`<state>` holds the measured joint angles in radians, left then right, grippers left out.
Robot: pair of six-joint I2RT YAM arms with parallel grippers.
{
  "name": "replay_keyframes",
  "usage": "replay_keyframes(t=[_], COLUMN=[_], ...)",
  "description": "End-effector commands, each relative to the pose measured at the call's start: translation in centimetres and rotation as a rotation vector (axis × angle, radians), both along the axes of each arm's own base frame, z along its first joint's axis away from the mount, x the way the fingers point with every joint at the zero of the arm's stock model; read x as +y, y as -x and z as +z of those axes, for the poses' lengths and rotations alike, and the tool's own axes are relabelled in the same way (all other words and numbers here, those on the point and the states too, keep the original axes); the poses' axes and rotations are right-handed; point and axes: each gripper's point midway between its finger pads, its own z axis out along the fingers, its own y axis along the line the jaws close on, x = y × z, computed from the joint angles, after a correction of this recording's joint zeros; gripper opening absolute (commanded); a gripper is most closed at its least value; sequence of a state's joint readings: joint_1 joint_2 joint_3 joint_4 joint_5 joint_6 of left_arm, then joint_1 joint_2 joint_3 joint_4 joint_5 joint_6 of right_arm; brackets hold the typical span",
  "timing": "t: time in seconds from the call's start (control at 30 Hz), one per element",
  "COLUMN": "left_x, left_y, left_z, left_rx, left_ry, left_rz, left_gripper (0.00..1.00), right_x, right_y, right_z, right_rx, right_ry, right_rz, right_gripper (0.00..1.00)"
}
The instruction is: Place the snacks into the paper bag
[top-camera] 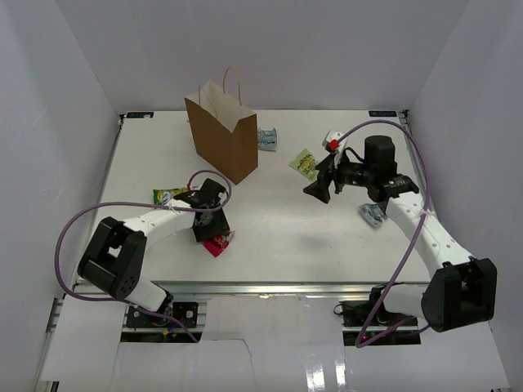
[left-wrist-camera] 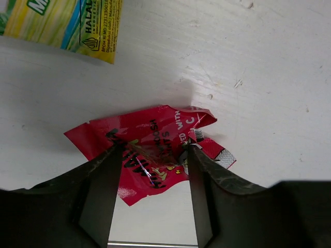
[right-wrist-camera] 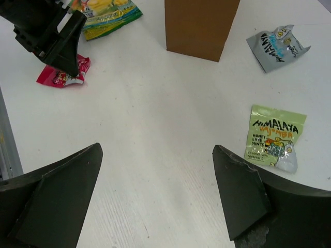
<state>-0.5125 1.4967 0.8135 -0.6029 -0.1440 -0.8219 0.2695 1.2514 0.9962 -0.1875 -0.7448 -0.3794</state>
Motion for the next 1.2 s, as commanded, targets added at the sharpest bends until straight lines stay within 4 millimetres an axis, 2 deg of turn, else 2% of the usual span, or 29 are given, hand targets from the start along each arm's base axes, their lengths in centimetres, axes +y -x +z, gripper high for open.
replay_keyframes(t=[0.0,0.23,0.27,0.4,0.5,0.53,0.63,0.67,0.87,0.9,0.93,0.97,1.0,1.07,1.1,1.17], left_x=[0.9,0.9,0.7,-0.3,-1.9,-2.4,-3.7,-4.2,-6.9,-7.7,-8.1,-8.6,-9.1,-9.7,-10.5,-11.1], left_y=[0.5,0.9,0.8,0.0,-0.9,-1.3,-1.8,-2.0,-2.8,-3.4,-3.9,-4.8,-5.8,-7.3,-8.7,-10.4], left_z=[-1.4,-1.7,-1.6,0.3,3.1,5.1,8.3,10.4,17.8,20.6,22.2,23.0,27.0,30.5,33.8,36.8], left_rx=[0.025,0.012,0.004,-0.080,-0.211,-0.291,-0.439,-0.518,-0.689,-0.739,-0.769,-0.779,-0.855,-0.932,-0.992,-1.060], left_ry=[-0.047,-0.029,-0.020,0.046,0.130,0.169,0.256,0.309,0.456,0.491,0.504,0.497,0.518,0.510,0.515,0.492], left_rz=[0.054,0.045,0.041,-0.012,-0.089,-0.127,-0.186,-0.203,-0.307,-0.323,-0.331,-0.341,-0.350,-0.371,-0.376,-0.391], left_gripper=[0.60,0.36,0.30,0.13,0.06,0.05,0.04,0.03,0.02,0.02,0.02,0.02,0.02,0.02,0.03,0.04], right_x=[-0.6,-1.6,-1.7,-1.9,-2.1,-2.2,-2.4,-2.5,-2.8,-2.9,-2.9,-3.0,-3.0,-3.1,-3.1,-3.1], right_y=[0.8,1.4,1.4,1.6,1.8,1.8,1.8,1.8,1.6,1.4,1.4,1.3,1.2,1.1,1.0,1.0], right_z=[1.5,0.5,0.4,0.1,0.0,0.0,-0.1,-0.2,0.1,0.1,0.2,0.3,0.2,0.5,0.5,0.6], right_rx=[-0.054,-0.022,-0.018,-0.012,-0.010,-0.008,-0.010,-0.007,-0.017,-0.015,-0.017,-0.020,-0.019,-0.026,-0.026,-0.029], right_ry=[-0.032,-0.044,-0.044,-0.045,-0.046,-0.046,-0.046,-0.045,-0.046,-0.045,-0.045,-0.044,-0.043,-0.044,-0.043,-0.043], right_rz=[0.012,-0.012,-0.014,-0.020,-0.027,-0.030,-0.034,-0.039,-0.051,-0.054,-0.055,-0.058,-0.061,-0.063,-0.065,-0.064], right_gripper=[0.92,0.92,0.92,0.92,0.92,0.92,0.92,0.92,0.92,0.92,0.92,0.92,0.92,0.92,0.92,0.92])
